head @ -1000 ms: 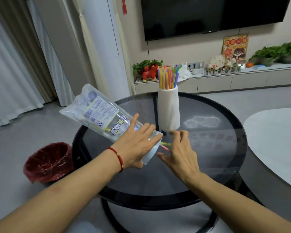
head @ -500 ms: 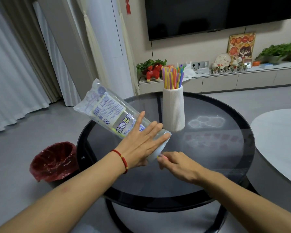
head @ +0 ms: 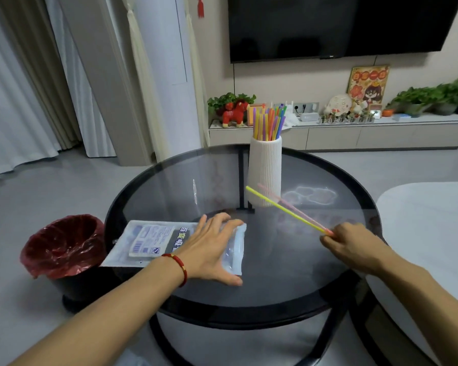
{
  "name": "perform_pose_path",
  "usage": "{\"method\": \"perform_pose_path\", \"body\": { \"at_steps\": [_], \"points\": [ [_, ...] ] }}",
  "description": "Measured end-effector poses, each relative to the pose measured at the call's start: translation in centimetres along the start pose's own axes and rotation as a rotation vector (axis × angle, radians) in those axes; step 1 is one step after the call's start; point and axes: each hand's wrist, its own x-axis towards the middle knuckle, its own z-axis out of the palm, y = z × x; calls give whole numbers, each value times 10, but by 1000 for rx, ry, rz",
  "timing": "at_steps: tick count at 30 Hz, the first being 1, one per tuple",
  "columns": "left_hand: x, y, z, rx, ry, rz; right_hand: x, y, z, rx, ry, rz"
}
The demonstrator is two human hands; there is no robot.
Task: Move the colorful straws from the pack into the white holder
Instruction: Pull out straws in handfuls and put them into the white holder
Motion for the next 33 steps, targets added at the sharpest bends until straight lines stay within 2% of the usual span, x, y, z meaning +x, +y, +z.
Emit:
{"method": "perform_pose_path", "body": {
  "at_steps": [1,3,4,5,7,9,11,13,14,16,18,20,22,27,31,33],
  "points": [
    [0,6,-1,-3,81,62,-2,-8,0,-32,-15,-11],
    [2,18,-6,74,374,199,-6,-25,-5,-63,-35,-51],
    [7,22,-11,179,485,233,-8,-33,-8,-59,-36,-89],
    [13,24,-17,305,529,231,-9,-39,-12,-39,-44,-137],
    [22,23,-30,518,500,202,-10,-48,-18,49,-83,-249],
    [25,17,-37,568,438,161,-13,-46,-25,146,-40,-292],
    [24,13,-38,399,363,26,-12,-36,-33,271,138,-253],
    [23,13,-36,144,372,-139,-11,-26,-42,535,317,-72],
    [24,14,-34,30,383,-193,-11,-24,-43,682,318,11],
    [28,26,-30,-108,363,-210,-11,-34,-32,898,116,34],
    [34,43,-25,-96,355,-167,-10,-61,-13,1048,-77,-66],
    [38,56,-19,-36,351,-146,-8,-89,0,1195,-66,-137],
    [41,57,-16,-72,369,-179,0,-105,7,1229,28,-128],
    [42,32,-17,-234,382,-167,17,-118,-2,1281,126,-121],
    [35,9,-13,-233,360,-354,53,-119,-43,1114,468,-127],
    [28,2,-9,-197,353,-384,73,-121,-71,1069,571,-140]
  ]
}}
